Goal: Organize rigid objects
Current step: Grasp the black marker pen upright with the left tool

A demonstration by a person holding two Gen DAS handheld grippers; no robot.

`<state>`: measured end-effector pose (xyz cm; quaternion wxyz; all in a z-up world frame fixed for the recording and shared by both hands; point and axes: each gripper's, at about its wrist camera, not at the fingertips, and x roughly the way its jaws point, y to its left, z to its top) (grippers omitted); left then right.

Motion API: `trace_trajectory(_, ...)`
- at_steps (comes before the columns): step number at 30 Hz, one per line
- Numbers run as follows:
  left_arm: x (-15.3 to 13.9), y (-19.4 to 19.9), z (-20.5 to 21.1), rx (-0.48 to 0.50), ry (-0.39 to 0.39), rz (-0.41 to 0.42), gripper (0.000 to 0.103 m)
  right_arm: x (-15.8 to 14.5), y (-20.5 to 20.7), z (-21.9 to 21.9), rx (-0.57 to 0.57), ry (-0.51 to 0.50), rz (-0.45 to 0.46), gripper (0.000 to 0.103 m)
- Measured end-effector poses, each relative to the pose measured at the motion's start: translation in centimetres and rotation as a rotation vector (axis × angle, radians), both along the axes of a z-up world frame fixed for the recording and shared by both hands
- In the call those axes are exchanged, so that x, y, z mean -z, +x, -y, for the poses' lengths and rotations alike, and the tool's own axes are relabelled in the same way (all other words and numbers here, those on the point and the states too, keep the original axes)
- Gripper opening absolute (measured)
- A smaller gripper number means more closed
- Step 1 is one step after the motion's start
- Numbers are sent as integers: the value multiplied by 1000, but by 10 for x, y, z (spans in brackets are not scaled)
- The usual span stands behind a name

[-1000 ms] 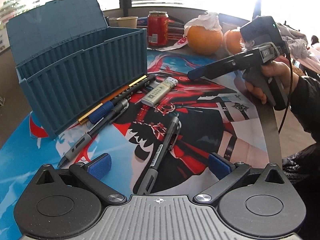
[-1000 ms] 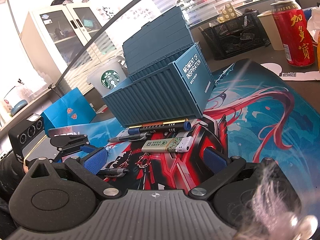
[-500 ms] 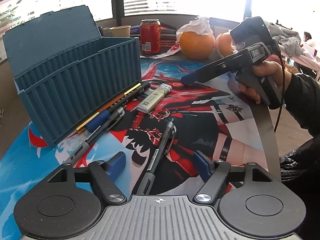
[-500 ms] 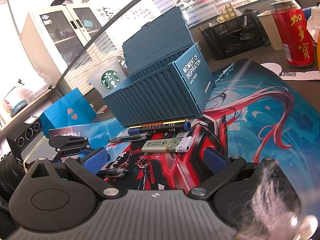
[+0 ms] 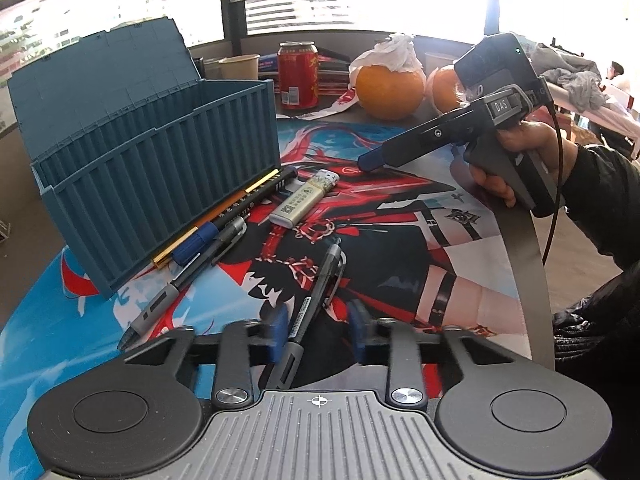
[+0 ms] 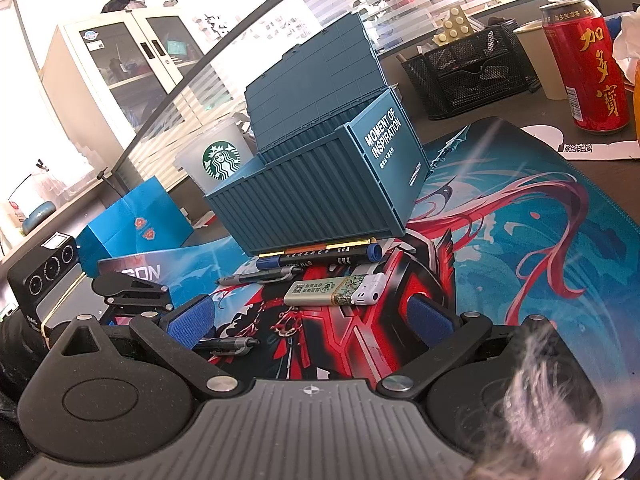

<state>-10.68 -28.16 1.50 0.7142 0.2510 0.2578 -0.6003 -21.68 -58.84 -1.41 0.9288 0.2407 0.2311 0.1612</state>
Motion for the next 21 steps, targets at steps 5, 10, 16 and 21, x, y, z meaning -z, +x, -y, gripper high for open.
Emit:
trace_trajectory(5,0,-1,-1,-22,-8,-8,12,0,0,0,1,1,0,103)
trace_trajectory(10,-1,1,-1,-33,-14,-27,8,0,0,1,4,1,0,103)
trace_trajectory(16,-5,4,-1,-36,-17,-30,7,0,0,1,3,2,1,103)
trace_trajectory(21,-10,6,0,-40,-27,-34,7,0,-1,1,3,2,1,103)
